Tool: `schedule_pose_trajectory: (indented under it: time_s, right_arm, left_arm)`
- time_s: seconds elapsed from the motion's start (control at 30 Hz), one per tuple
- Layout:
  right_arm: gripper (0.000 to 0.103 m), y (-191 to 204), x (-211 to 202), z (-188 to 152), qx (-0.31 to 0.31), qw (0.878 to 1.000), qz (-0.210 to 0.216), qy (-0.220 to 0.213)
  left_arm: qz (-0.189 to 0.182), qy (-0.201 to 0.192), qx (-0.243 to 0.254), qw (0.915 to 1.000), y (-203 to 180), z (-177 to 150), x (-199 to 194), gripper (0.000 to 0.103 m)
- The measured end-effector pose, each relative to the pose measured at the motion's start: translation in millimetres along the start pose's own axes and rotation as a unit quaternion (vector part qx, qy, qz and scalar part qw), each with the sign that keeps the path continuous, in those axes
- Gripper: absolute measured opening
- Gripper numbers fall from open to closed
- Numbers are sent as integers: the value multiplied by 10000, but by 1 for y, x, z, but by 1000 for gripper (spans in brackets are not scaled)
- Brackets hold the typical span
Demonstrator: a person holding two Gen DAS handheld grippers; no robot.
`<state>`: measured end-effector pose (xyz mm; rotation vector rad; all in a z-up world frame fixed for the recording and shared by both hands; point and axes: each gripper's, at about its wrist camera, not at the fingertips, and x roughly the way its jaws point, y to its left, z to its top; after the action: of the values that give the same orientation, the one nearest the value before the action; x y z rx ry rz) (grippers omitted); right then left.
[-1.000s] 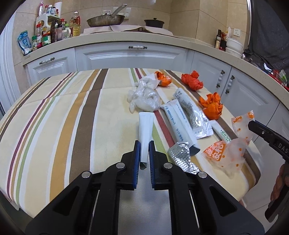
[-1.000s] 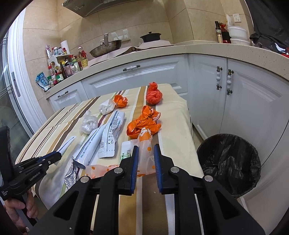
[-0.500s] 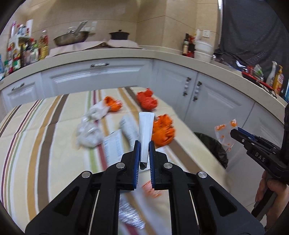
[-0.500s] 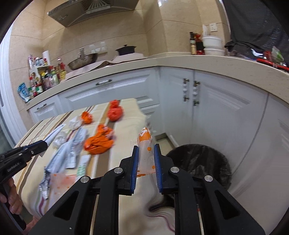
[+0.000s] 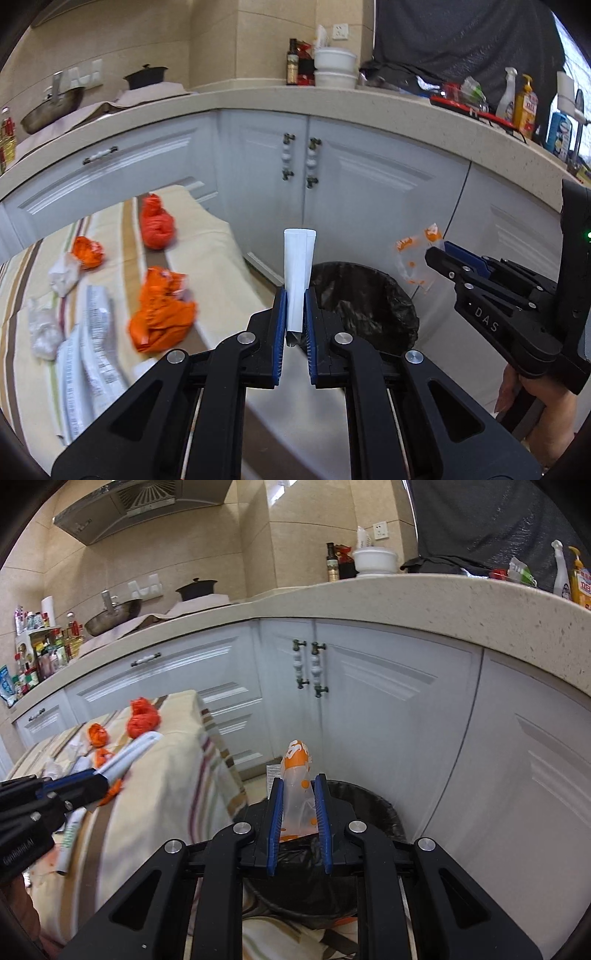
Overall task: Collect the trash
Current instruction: 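Carry both items over the black bin and open both tools to drop them, then return to the table and grasp the white green-lettered tube with the right tool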
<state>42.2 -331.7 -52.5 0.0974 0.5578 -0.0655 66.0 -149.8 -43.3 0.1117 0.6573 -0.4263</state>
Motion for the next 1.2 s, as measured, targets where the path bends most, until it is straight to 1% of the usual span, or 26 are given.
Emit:
schedule_pose_trajectory:
  time_s: [0.23, 0.3, 0.37, 0.4, 0.43, 0.47, 0.5, 0.53, 0.57, 0.6, 0.7, 0.93, 1.1, 1.2]
  right_arm:
    - [18, -23, 23, 2, 72, 9999, -60, 83]
    - [18, -29, 33, 3, 105, 9999, -52, 118]
    - [23, -35, 43, 3, 160, 9997, -38, 153]
    - [34, -38, 49, 3, 210, 9996, -41, 195]
    - [42, -41, 55, 3, 260, 9994, -65, 225]
    - [44, -43, 58, 2, 292, 9993, -87, 234]
    - [45, -45, 61, 2, 325, 9991, -101, 261]
    - [45, -45, 65, 2, 347, 9989, -114, 291]
    - [45, -46, 65, 1, 369, 9988, -128, 303]
    - [45, -46, 65, 0, 387, 9987, -135, 303]
    - [45, -45, 61, -1, 426, 9985, -162, 304]
    - [48, -28, 42, 4, 386, 9991, -64, 183]
    - [49, 3, 20, 6, 255, 9994, 241, 67]
    - [50, 28, 9, 4, 129, 9988, 480, 22]
  left_arm:
    - [16, 247, 80, 9997, -28, 8, 41, 10]
    - [57, 274, 105, 9996, -34, 11, 52, 13]
    - [108, 354, 127, 9992, -40, 12, 64, 18]
    - [129, 393, 113, 9991, -41, 12, 69, 19]
    - [134, 480, 82, 9987, -42, 13, 75, 20]
    - [63, 600, 2, 9982, -41, 13, 81, 23]
    - [32, 638, -58, 9979, -41, 14, 83, 31]
    - [35, 642, -88, 9979, -41, 15, 84, 37]
    - [39, 608, -93, 9981, -41, 16, 83, 45]
    - [37, 544, -90, 9985, -41, 16, 80, 47]
    - [130, 412, 8, 9991, -41, 16, 75, 47]
    - [119, 277, -178, 9994, -14, 15, 45, 47]
    - [367, 103, -250, 9990, 17, 6, 8, 48]
    - [604, 64, -357, 9975, 42, -2, -14, 48]
